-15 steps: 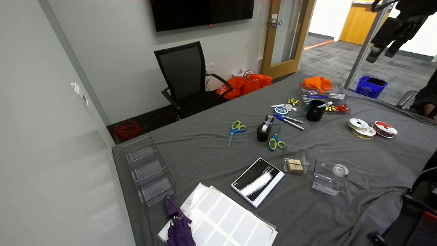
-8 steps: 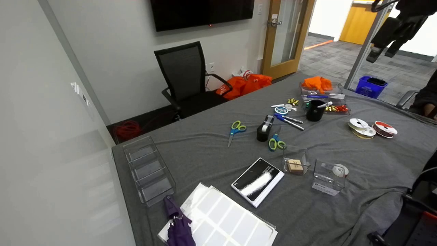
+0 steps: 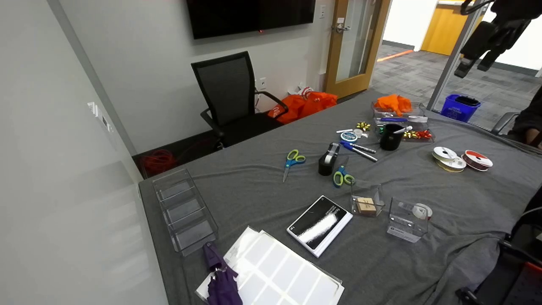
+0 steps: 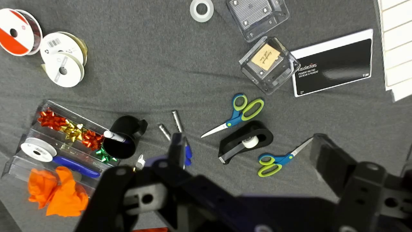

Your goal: Put the marker into the clear box

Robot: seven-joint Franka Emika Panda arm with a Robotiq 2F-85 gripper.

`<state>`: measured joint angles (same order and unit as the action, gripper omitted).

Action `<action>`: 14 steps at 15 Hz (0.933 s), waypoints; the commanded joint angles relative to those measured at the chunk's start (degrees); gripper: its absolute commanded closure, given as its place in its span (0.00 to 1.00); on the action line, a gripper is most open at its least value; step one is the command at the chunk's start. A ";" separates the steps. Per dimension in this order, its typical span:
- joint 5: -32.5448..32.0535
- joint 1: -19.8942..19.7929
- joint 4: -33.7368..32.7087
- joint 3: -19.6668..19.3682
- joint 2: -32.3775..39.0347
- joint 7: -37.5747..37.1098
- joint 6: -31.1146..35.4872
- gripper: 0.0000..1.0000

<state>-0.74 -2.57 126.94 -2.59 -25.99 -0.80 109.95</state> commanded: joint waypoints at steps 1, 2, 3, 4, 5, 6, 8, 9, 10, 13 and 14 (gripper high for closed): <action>0.04 -0.09 -0.13 0.06 0.05 0.05 -0.13 0.00; 0.04 -0.09 -0.13 0.06 0.05 0.05 -0.13 0.00; 0.04 -0.09 -0.13 0.06 0.04 0.05 -0.13 0.00; 0.04 -0.09 -0.13 0.06 0.05 0.05 -0.13 0.00; 0.04 -0.09 -0.13 0.06 0.05 0.05 -0.13 0.00; 0.04 -0.09 -0.13 0.06 0.05 0.05 -0.13 0.00; 0.04 -0.09 -0.13 0.06 0.05 0.05 -0.13 0.00; 0.04 -0.09 -0.13 0.06 0.05 0.05 -0.13 0.00; 0.68 -0.20 -0.30 0.08 0.62 -1.14 0.26 0.00; 0.16 -0.94 -1.21 -0.37 3.44 -2.51 1.80 0.00; 0.27 -1.08 -1.50 -0.72 4.29 -2.61 2.42 0.00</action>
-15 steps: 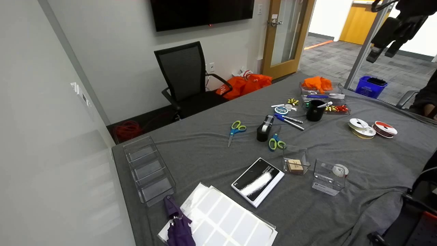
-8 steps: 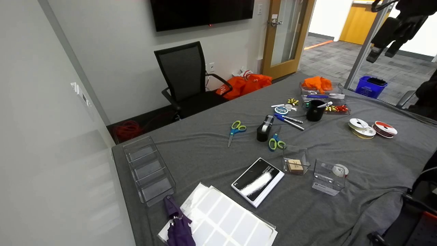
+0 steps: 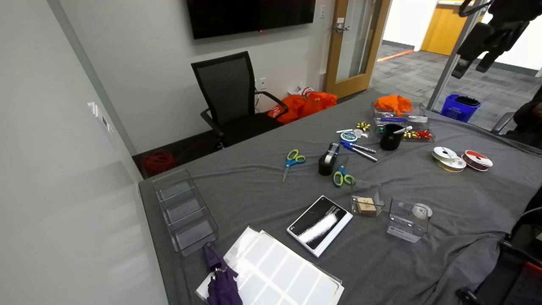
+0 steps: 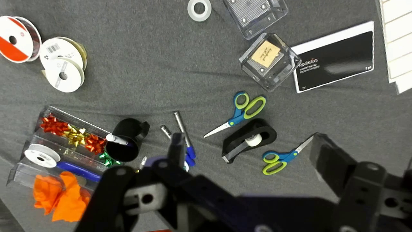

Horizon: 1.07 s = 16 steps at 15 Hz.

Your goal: Put the marker into the clear box

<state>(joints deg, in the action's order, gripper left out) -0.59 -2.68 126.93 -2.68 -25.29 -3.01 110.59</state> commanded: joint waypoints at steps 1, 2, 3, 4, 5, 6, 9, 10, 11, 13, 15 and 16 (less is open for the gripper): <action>0.09 -1.12 -2.13 -1.21 4.81 0.24 1.83 0.00; 0.79 -1.19 -2.66 -2.12 6.01 1.10 2.55 0.00; 1.72 -1.16 -3.14 -3.26 7.28 2.49 3.48 0.00; 2.72 -1.10 -3.65 -4.29 8.47 3.66 4.25 0.00; 3.78 -1.08 -4.33 -5.44 10.01 5.50 4.90 0.00; 4.68 -1.11 -5.02 -6.37 11.47 7.27 5.47 0.00; 8.07 -1.08 -8.91 -9.16 17.23 15.96 4.26 0.00; 9.39 -1.10 -10.56 -9.79 19.49 19.38 3.64 0.00; 10.23 -1.31 -11.97 -10.02 21.45 21.97 3.18 0.00; 9.86 -1.95 -15.12 -9.82 25.65 26.04 2.84 0.00; 9.08 -2.48 -11.22 -8.70 22.24 22.33 4.90 0.00; 9.06 -2.52 -11.28 -8.59 22.65 22.17 4.93 0.00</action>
<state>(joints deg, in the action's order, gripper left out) 8.41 -3.68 115.75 -12.75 -2.67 19.11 115.66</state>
